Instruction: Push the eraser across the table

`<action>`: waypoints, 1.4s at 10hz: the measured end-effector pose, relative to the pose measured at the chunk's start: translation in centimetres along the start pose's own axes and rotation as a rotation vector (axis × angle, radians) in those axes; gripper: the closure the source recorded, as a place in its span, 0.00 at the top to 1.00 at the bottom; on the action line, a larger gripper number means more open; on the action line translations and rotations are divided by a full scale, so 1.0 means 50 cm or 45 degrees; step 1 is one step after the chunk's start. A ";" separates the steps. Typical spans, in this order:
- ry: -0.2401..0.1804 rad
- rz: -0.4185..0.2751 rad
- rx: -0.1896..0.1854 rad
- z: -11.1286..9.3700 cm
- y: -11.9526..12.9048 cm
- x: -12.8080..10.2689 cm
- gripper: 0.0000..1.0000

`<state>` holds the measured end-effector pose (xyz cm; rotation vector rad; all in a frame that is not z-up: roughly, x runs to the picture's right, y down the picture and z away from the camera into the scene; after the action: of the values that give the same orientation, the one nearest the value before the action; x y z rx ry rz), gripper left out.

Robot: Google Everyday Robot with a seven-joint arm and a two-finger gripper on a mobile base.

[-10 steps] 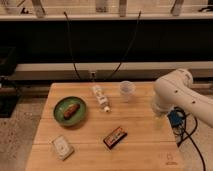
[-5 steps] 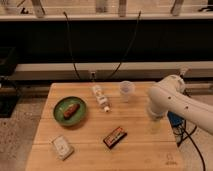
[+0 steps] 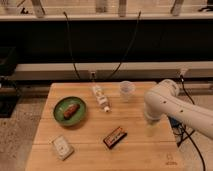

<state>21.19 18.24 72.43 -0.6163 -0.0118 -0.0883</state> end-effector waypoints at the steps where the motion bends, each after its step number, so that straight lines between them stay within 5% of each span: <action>1: -0.003 -0.006 -0.005 0.006 0.002 -0.007 0.80; 14: -0.017 -0.079 -0.026 0.062 0.018 -0.048 0.80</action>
<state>18.90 20.94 74.35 -0.6367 -0.0427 -0.1445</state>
